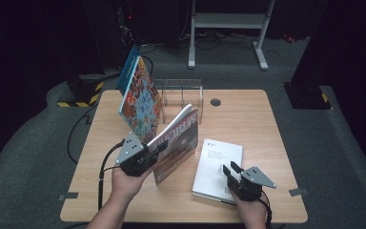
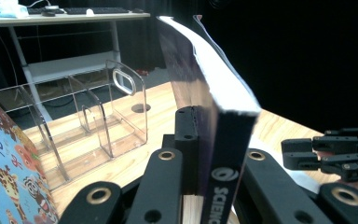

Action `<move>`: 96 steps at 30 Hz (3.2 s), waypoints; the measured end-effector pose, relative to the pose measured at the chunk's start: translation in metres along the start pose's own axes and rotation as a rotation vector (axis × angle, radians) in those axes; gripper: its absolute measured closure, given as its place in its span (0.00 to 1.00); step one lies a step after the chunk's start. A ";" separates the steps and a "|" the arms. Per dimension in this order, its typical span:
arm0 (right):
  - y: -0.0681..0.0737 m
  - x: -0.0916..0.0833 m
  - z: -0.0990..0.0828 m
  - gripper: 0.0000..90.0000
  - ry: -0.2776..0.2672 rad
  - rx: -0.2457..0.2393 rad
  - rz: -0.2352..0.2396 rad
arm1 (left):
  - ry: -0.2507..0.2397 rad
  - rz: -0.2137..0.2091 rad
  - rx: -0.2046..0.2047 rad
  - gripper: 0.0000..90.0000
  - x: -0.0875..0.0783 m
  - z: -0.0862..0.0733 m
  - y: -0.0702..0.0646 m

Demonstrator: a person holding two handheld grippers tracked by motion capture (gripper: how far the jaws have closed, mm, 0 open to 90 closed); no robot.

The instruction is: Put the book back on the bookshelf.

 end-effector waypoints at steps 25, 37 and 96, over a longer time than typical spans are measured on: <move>-0.003 -0.002 0.002 0.70 -0.012 0.003 -0.002 | -0.020 0.096 0.009 0.93 0.014 0.027 0.014; -0.004 -0.003 0.003 0.70 -0.016 0.005 -0.003 | -0.051 0.148 -0.005 0.93 0.020 0.035 0.030; -0.007 -0.007 0.007 0.70 -0.036 0.015 0.009 | -0.129 0.432 -0.064 0.93 0.094 0.071 0.091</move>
Point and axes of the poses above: each handheld gripper's, and its own axes: x roughly forward along the jaws, z roughly out of its top, y roughly to its left, the point moved 6 cm from there along x, roughly forward along the jaws, and after that the axes turned 4 degrees about -x, right-handed, at the moved point
